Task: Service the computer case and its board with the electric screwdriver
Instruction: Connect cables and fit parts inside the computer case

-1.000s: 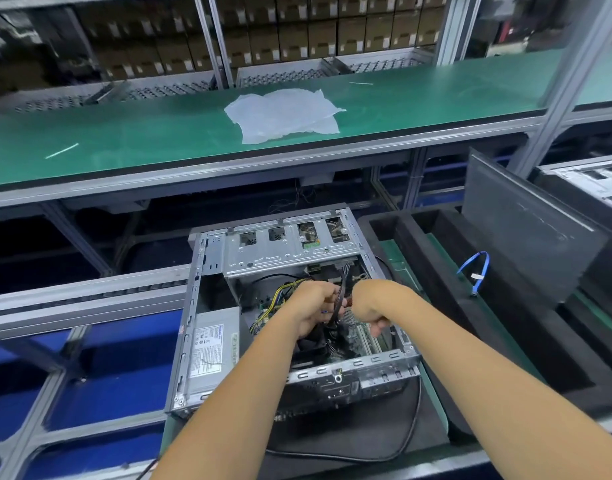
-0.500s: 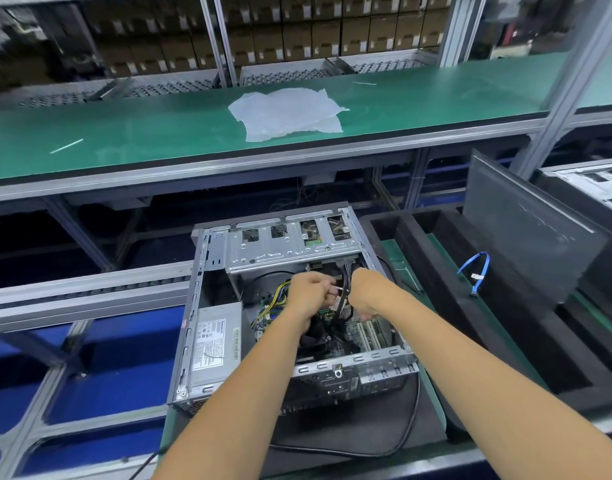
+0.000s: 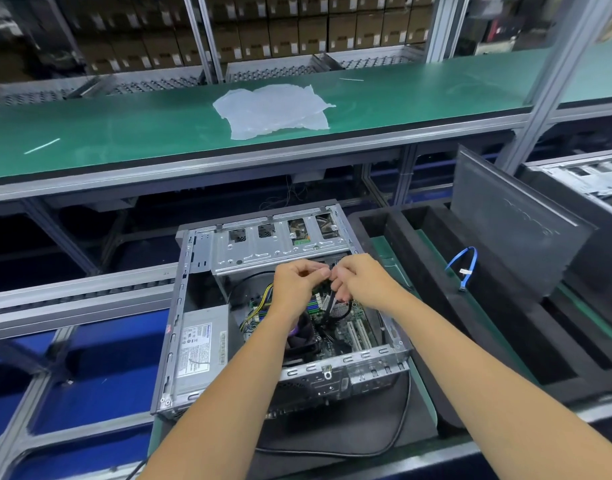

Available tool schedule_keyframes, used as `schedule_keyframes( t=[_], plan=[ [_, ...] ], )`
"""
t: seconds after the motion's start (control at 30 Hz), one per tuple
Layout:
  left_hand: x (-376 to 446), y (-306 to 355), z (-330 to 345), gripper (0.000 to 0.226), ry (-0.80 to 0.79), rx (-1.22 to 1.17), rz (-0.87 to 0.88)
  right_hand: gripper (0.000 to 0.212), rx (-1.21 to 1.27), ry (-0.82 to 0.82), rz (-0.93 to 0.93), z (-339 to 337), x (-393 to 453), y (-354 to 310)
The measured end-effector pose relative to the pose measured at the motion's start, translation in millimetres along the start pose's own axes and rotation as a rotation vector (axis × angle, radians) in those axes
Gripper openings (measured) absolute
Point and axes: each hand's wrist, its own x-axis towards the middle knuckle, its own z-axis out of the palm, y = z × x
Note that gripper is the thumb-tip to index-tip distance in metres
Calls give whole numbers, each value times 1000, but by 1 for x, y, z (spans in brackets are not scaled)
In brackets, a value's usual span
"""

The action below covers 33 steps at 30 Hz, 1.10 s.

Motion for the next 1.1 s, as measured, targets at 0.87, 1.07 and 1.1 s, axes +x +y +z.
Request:
schedule_keyframes(
  t=[0.87, 1.07, 1.1],
  plan=[
    [5, 1, 3, 16, -146, -84, -78, 14, 255, 265, -145, 5, 11, 21],
    [4, 2, 4, 17, -181, -52, -49, 13, 226, 244, -159, 6, 11, 20],
    [4, 2, 5, 16, -183, -46, -44, 13, 215, 240, -162, 6, 11, 20]
  ],
)
